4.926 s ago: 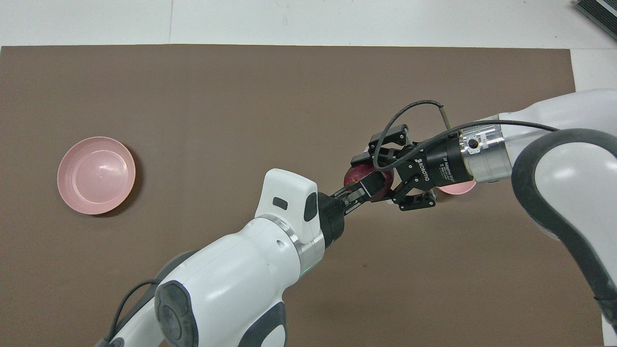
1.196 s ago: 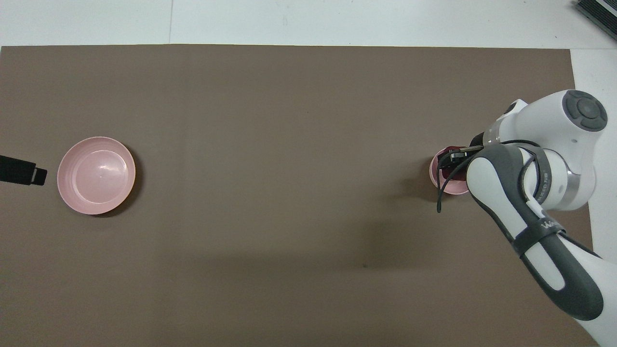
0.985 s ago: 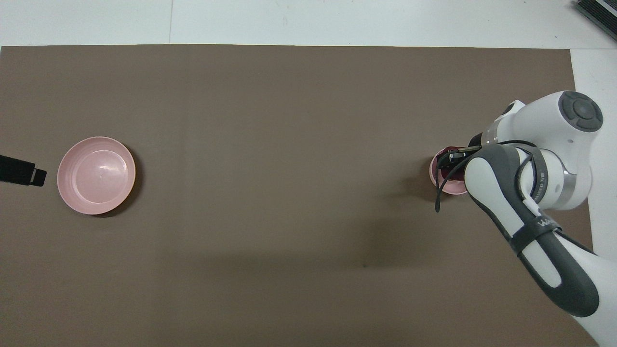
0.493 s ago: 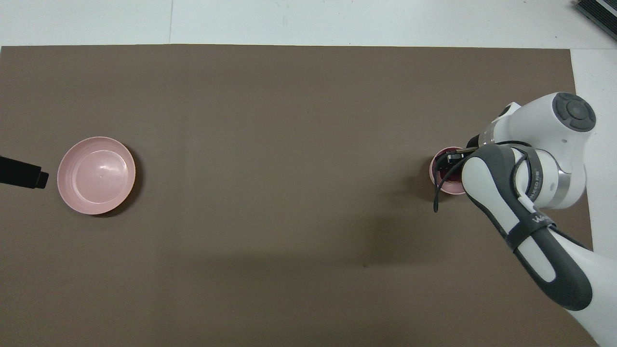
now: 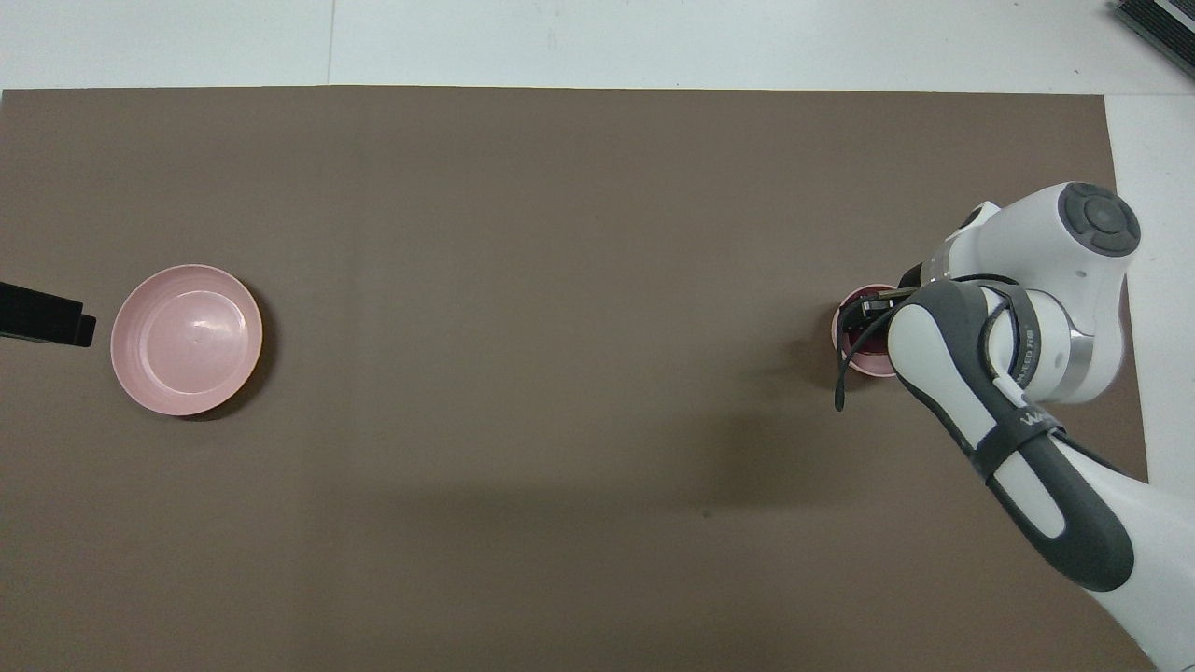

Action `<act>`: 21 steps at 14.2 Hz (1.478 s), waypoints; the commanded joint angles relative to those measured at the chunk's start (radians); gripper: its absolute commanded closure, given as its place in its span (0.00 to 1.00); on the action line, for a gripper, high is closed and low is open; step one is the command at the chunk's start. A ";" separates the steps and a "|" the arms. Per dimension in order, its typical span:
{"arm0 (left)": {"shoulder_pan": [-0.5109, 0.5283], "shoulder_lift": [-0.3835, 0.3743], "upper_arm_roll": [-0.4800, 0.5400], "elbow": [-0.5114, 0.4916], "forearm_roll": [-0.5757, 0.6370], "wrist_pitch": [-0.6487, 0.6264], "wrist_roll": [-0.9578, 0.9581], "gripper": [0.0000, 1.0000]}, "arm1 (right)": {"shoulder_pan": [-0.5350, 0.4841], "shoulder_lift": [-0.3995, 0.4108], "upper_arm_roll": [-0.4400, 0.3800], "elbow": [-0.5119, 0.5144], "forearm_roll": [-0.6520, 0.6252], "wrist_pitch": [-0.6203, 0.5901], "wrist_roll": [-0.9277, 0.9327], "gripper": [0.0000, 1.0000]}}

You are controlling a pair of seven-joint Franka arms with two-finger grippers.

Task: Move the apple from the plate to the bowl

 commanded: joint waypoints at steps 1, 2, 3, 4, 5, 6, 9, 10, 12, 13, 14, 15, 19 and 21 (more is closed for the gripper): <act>-0.009 -0.028 0.011 -0.038 0.019 0.016 -0.014 0.00 | -0.008 -0.002 0.008 -0.023 -0.027 0.048 -0.015 0.95; -0.007 -0.031 0.011 -0.041 0.016 0.007 -0.017 0.00 | -0.008 -0.002 0.006 -0.026 -0.027 0.054 -0.015 0.94; -0.007 -0.043 0.011 -0.058 0.013 -0.001 -0.019 0.00 | -0.005 -0.002 0.006 -0.028 -0.027 0.055 -0.015 0.90; -0.009 -0.059 0.011 -0.079 0.013 0.000 -0.020 0.00 | -0.005 -0.002 0.006 -0.028 -0.027 0.056 -0.015 0.90; -0.009 -0.068 0.011 -0.096 0.013 0.002 -0.020 0.00 | -0.005 0.000 0.006 -0.028 -0.027 0.056 -0.013 0.83; -0.007 -0.071 0.011 -0.098 0.011 0.003 -0.017 0.00 | -0.005 0.003 0.006 -0.028 -0.027 0.056 -0.013 0.76; -0.009 -0.070 0.011 -0.095 0.011 0.008 -0.017 0.00 | -0.005 0.004 0.006 -0.028 -0.027 0.056 -0.015 0.55; -0.009 -0.070 0.011 -0.095 0.011 0.005 -0.016 0.00 | -0.005 0.004 0.006 -0.028 -0.027 0.056 -0.015 0.44; -0.004 -0.070 0.011 -0.093 0.010 0.002 -0.012 0.00 | -0.005 0.004 0.006 -0.028 -0.027 0.056 -0.013 0.34; -0.005 -0.068 0.011 -0.092 0.010 0.006 -0.019 0.00 | -0.005 0.004 0.006 -0.028 -0.027 0.056 -0.013 0.30; -0.006 -0.065 0.011 -0.089 0.006 0.008 -0.017 0.00 | -0.005 0.004 0.006 -0.028 -0.027 0.056 -0.013 0.27; -0.007 -0.060 0.011 -0.080 0.003 0.002 -0.017 0.00 | -0.005 0.004 0.006 -0.028 -0.027 0.056 -0.013 0.24; -0.009 -0.057 0.008 -0.075 0.002 -0.024 -0.014 0.00 | -0.007 0.006 0.006 -0.028 -0.027 0.055 -0.008 0.05; -0.007 -0.060 0.009 -0.077 -0.010 -0.023 -0.014 0.00 | -0.007 0.006 0.006 -0.026 -0.027 0.055 -0.008 0.00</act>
